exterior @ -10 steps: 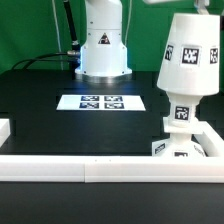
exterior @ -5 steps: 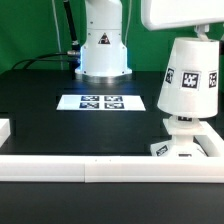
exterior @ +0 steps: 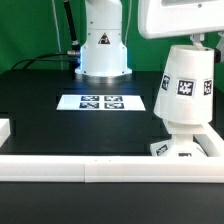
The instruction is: Assemble lamp
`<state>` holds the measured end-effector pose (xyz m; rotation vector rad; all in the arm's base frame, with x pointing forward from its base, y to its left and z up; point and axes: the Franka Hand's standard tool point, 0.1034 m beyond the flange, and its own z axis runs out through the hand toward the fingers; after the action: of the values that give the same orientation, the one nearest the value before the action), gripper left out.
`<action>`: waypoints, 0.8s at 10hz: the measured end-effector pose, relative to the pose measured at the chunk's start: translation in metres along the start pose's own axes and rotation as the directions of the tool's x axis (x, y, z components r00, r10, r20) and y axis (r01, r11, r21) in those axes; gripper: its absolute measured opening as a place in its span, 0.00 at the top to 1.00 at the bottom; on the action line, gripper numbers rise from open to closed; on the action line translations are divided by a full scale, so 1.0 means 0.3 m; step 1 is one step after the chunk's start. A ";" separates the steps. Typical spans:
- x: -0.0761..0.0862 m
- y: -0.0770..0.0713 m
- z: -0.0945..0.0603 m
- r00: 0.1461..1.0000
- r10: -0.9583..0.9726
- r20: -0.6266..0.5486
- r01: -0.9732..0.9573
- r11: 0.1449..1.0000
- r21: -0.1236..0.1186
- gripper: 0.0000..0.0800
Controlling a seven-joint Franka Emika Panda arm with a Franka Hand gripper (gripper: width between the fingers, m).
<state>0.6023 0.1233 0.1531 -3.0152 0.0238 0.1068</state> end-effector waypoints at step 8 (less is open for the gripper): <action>-0.016 -0.010 -0.033 1.000 0.022 -0.004 -0.022 1.000 -0.004 0.16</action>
Offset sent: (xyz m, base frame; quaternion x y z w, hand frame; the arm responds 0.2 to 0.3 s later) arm -0.0023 -0.0014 -0.0001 -0.0070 -0.0008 -0.0030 1.0000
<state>0.5983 0.1252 0.1635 -3.0197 0.0573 0.1038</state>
